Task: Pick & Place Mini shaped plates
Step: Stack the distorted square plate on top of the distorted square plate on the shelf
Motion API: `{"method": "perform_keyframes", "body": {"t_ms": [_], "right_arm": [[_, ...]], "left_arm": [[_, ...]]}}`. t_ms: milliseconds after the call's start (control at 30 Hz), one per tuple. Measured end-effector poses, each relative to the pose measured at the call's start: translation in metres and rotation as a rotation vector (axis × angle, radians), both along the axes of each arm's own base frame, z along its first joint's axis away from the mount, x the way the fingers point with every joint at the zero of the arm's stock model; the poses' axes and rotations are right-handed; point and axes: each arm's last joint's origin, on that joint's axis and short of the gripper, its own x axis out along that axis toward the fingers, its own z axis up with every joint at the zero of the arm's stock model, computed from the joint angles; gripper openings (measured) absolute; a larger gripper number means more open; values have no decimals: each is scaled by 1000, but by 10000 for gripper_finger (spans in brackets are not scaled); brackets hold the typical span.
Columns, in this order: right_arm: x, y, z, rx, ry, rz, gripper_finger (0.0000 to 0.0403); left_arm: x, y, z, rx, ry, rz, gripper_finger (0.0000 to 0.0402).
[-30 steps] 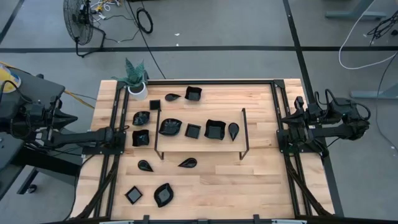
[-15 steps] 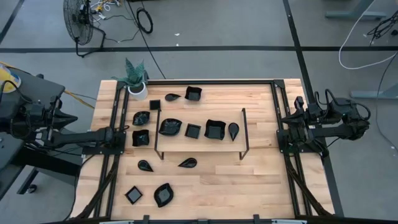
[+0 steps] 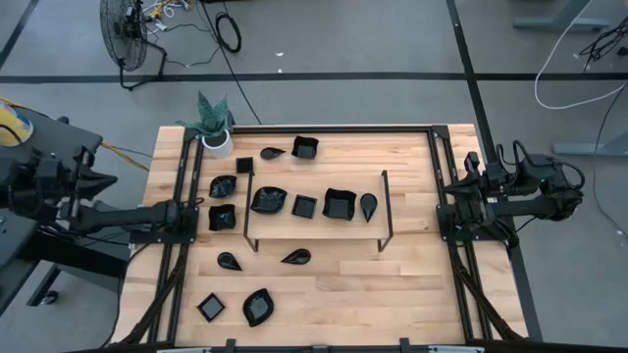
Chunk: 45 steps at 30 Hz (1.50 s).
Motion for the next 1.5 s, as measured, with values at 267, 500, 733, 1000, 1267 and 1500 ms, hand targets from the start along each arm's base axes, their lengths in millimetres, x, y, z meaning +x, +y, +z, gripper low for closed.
{"method": "perform_keyframes", "body": {"t_ms": [267, 500, 733, 1000, 1267, 1500], "right_arm": [[0, 0, 0, 0, 0, 0, 5], [0, 0, 0, 0, 0, 1, 5], [0, 0, 0, 0, 0, 0, 5], [0, 0, 0, 0, 0, 0, 5], [0, 0, 0, 0, 1, 0, 5], [0, 0, 0, 0, 0, 0, 5]], "left_arm": [[-1, 0, 14, 0, -143, 3, 18], [-4, 0, 26, -44, -279, -6, 18], [-3, 0, 44, 4, -418, 1, 18], [37, 2, 71, 2, -335, -1, 5], [107, 7, 95, -14, -133, -7, 5], [156, 10, 105, 7, -22, -5, 4]]}}
